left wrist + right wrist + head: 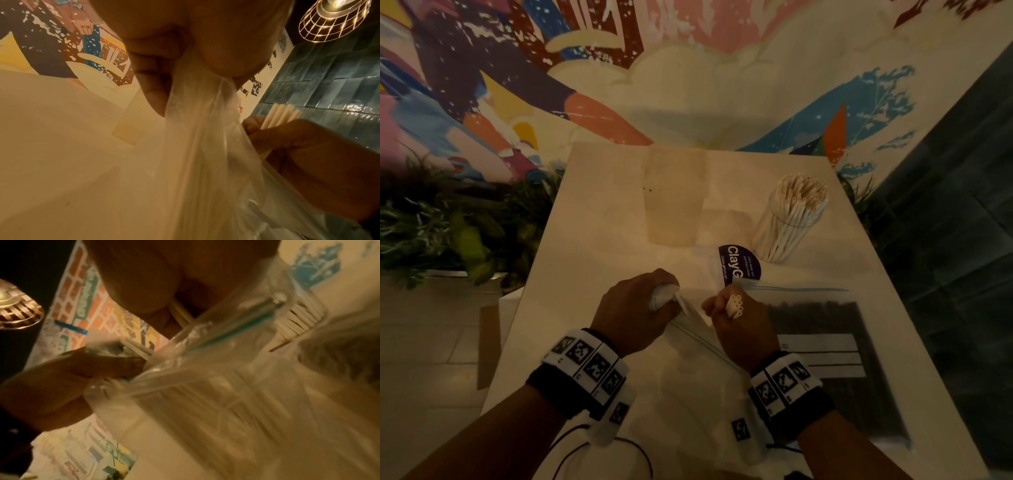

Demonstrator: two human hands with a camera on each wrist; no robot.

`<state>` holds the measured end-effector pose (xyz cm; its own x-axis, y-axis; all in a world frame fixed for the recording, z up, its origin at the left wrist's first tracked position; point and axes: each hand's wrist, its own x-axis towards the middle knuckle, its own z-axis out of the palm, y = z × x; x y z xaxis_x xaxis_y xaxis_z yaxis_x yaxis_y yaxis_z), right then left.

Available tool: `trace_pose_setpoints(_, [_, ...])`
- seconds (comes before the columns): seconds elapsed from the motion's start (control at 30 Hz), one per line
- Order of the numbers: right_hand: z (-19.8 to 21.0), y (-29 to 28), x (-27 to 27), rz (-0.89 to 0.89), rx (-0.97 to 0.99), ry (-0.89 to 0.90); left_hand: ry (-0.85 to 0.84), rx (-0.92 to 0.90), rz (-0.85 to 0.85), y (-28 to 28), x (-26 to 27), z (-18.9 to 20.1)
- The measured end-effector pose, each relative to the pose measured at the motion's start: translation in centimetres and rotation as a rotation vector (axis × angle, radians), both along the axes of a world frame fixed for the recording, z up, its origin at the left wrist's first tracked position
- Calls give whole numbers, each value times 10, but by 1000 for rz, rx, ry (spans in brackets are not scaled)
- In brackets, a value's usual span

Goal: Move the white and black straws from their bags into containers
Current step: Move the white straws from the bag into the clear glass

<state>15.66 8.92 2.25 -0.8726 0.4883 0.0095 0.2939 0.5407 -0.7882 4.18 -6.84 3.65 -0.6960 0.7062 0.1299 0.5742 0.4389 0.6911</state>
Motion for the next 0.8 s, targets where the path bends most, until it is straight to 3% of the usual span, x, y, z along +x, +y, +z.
trace_pose_setpoints(0.13, [6,1,-2,-73,-4,52,8,-11,15,1,1,0])
trace_pose_setpoints(0.27, [1,2,-7,-76,-72,-174,25,-18,-1,3,3,0])
trace_pose_setpoints(0.33, [1,2,-8,-82,-107,-193,36,-24,-5,4,3,0])
trace_pose_setpoints(0.53, [29,7,-8,-215,-648,153,40,-13,6,4,4,0])
trace_pose_setpoints(0.8, [103,28,-6,-80,-704,555,57,4,-11,1,5,1])
